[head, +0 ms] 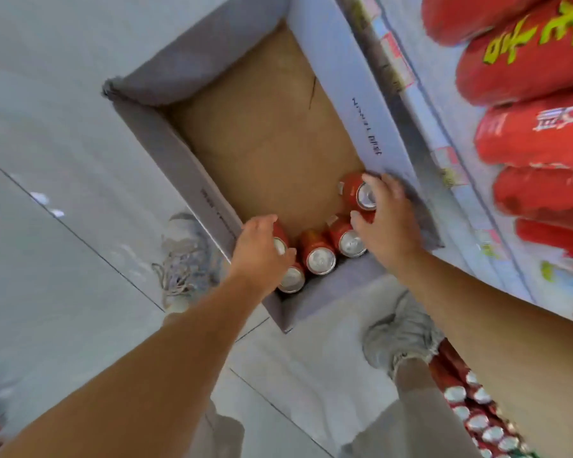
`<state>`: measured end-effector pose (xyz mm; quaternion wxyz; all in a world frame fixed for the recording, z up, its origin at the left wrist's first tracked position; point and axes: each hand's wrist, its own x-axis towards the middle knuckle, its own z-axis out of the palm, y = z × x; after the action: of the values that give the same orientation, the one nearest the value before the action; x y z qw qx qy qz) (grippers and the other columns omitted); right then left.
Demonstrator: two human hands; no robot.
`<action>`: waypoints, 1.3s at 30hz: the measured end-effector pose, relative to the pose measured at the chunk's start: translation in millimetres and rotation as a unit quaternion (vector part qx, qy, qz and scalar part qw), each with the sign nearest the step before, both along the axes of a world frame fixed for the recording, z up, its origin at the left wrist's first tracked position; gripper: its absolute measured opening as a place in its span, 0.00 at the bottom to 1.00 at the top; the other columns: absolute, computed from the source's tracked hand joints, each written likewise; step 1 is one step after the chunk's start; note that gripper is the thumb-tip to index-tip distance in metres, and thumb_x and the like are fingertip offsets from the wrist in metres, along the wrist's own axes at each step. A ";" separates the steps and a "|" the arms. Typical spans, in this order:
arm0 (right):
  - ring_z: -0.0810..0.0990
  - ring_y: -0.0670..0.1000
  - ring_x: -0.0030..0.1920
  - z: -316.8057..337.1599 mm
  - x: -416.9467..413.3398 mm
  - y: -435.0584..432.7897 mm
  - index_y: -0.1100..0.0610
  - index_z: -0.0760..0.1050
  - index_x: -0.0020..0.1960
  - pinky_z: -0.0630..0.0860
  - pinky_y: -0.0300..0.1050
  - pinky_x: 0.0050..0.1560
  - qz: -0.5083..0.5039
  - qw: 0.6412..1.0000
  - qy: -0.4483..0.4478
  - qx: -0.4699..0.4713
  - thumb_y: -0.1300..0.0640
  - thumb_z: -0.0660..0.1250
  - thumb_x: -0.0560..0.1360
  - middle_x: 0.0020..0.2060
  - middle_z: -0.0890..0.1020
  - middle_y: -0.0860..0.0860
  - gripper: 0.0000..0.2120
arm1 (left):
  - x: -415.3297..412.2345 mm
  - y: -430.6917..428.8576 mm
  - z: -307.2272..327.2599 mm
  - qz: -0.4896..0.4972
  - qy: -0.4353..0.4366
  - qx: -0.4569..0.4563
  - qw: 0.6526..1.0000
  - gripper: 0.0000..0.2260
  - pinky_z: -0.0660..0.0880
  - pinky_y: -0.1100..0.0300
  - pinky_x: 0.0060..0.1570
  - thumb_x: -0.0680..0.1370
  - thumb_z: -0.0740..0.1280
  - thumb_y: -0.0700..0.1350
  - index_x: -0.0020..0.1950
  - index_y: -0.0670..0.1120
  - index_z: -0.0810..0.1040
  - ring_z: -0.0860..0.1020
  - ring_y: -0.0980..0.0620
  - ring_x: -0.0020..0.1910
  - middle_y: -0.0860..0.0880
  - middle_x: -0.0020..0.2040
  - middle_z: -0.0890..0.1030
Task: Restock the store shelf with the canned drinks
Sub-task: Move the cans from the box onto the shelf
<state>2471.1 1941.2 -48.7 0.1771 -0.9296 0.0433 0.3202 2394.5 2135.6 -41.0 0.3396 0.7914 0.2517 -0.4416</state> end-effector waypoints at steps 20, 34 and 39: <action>0.75 0.53 0.59 25.4 0.7 -0.8 0.52 0.72 0.65 0.70 0.44 0.58 -0.082 0.990 -0.089 0.074 0.56 0.78 0.64 0.60 0.74 0.51 0.31 | 31.0 -11.5 20.3 0.067 -0.030 -0.028 0.997 0.29 0.67 0.60 0.46 0.76 0.72 0.50 0.70 0.50 0.59 0.74 0.50 0.43 0.51 0.52 0.75; 0.74 0.43 0.54 515.3 33.1 24.4 0.51 0.71 0.62 0.66 0.28 0.54 -0.166 0.939 -0.233 0.191 0.60 0.80 0.61 0.54 0.74 0.46 0.32 | 117.4 55.5 479.1 0.110 -0.287 -0.030 0.951 0.29 0.69 0.73 0.41 0.64 0.78 0.51 0.61 0.51 0.73 0.77 0.51 0.51 0.50 0.54 0.77; 0.82 0.54 0.47 679.5 19.8 14.6 0.39 0.66 0.56 0.80 0.55 0.44 -0.232 0.890 -0.316 0.235 0.44 0.76 0.55 0.50 0.78 0.41 0.33 | 142.9 51.9 654.6 0.004 -0.462 -0.044 0.886 0.28 0.67 0.72 0.49 0.62 0.79 0.51 0.59 0.54 0.74 0.74 0.56 0.53 0.55 0.53 0.74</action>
<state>2490.9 1955.8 630.8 0.4636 -0.8766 0.1230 -0.0399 2537.5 2187.5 613.6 0.4539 0.8890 0.0498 -0.0355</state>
